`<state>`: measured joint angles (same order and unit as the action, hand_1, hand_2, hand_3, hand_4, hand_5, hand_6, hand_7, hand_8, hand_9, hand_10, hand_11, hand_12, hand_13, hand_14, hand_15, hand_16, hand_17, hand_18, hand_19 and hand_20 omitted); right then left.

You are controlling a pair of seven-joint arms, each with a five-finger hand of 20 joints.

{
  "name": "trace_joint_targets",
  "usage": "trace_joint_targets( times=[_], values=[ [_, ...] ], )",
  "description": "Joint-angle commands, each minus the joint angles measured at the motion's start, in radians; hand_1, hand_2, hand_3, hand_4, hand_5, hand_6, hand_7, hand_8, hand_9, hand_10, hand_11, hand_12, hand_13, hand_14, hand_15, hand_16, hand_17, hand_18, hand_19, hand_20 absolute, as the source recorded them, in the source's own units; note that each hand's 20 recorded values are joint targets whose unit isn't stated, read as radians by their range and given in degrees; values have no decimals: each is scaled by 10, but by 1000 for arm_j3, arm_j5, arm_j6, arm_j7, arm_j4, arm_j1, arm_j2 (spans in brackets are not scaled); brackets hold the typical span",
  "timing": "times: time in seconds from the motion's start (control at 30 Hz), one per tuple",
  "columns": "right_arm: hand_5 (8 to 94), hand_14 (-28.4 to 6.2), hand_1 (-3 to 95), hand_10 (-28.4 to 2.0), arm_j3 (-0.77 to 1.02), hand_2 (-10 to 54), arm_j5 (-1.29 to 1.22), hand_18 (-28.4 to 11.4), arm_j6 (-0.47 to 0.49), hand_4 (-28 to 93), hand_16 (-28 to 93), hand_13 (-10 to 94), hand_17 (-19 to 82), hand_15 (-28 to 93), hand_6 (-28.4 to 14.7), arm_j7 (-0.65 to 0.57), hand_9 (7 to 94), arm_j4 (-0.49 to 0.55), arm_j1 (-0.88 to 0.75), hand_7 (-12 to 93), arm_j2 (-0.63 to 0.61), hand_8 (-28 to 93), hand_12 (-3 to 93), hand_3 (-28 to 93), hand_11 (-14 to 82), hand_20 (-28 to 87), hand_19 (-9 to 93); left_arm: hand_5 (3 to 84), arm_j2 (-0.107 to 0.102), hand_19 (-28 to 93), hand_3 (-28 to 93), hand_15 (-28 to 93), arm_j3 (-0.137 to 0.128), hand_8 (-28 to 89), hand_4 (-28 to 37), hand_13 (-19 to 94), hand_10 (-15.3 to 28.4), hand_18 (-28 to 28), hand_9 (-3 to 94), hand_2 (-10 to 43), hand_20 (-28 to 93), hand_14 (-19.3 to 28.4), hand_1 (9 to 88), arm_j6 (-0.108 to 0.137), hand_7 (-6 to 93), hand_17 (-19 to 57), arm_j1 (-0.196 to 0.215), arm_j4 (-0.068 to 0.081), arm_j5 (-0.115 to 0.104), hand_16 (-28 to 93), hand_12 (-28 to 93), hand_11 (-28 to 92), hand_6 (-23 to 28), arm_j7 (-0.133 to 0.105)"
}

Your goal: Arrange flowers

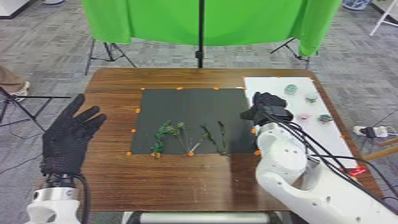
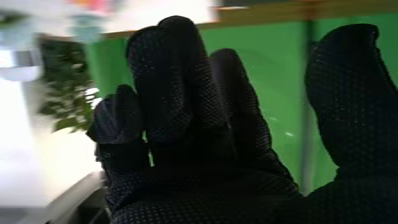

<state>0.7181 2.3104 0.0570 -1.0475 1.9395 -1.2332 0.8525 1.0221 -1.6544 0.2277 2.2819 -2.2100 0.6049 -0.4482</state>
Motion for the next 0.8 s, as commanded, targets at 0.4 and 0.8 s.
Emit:
trace_joint_targets(
  times=[0.4,0.8],
  values=[
    [638,-138,435,-196,-62,-95,-138,-284,58,-282,111,692,338,627,-11,-79,765,-307,151,110,27,-114,143,719,202,401,926,339,11,491,738,560,22,-89,-214,243,201,234,339,91,245,258,261,-9,122,-87,-39,25,-1,-77,133,280,82,19],
    [893,-47,604,-72,-116,-95,15,-262,-233,-283,205,832,399,647,-4,-16,937,-213,94,153,-57,50,290,640,212,482,932,339,-11,492,739,561,15,-88,-215,242,202,234,340,91,245,257,261,11,121,-87,-14,17,-24,-77,132,281,82,-4]
  ],
)
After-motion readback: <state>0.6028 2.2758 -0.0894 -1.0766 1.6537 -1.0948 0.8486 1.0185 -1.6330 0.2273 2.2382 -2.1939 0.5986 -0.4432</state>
